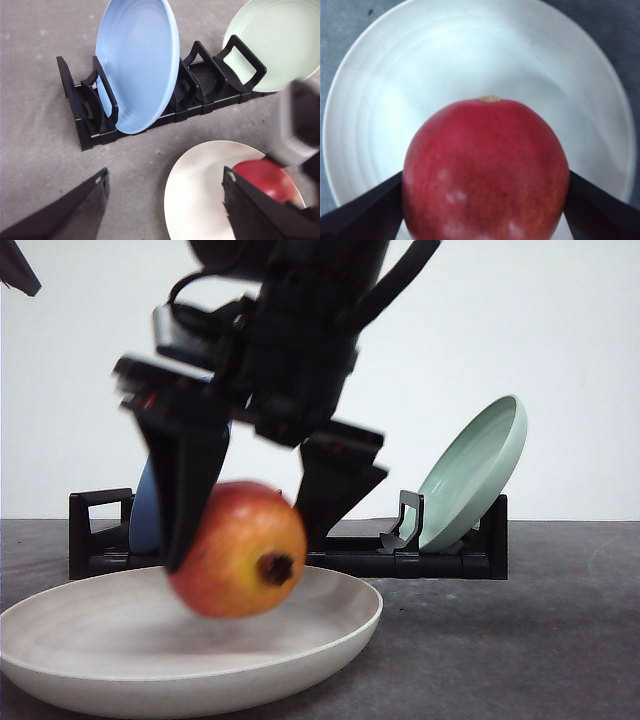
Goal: Place pomegranate in white plate
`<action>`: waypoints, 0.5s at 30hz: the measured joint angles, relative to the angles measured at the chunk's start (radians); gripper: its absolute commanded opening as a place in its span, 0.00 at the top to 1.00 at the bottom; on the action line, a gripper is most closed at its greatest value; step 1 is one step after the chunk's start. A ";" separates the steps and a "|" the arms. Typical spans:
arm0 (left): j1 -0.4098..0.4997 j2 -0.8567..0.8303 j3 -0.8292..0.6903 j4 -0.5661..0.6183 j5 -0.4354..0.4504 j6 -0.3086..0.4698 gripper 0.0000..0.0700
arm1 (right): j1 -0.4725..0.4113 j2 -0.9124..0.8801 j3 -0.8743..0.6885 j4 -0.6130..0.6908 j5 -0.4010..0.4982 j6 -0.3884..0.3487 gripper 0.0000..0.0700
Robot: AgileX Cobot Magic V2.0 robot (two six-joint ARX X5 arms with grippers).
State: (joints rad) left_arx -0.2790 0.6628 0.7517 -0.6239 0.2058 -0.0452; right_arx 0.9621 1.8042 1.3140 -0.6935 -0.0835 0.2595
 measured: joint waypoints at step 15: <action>0.000 0.000 0.000 0.000 0.000 0.000 0.39 | 0.016 0.046 0.002 0.021 -0.020 -0.001 0.19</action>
State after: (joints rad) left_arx -0.2790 0.6628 0.7517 -0.6239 0.2058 -0.0452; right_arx 0.9781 1.8503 1.3155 -0.6727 -0.1040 0.2584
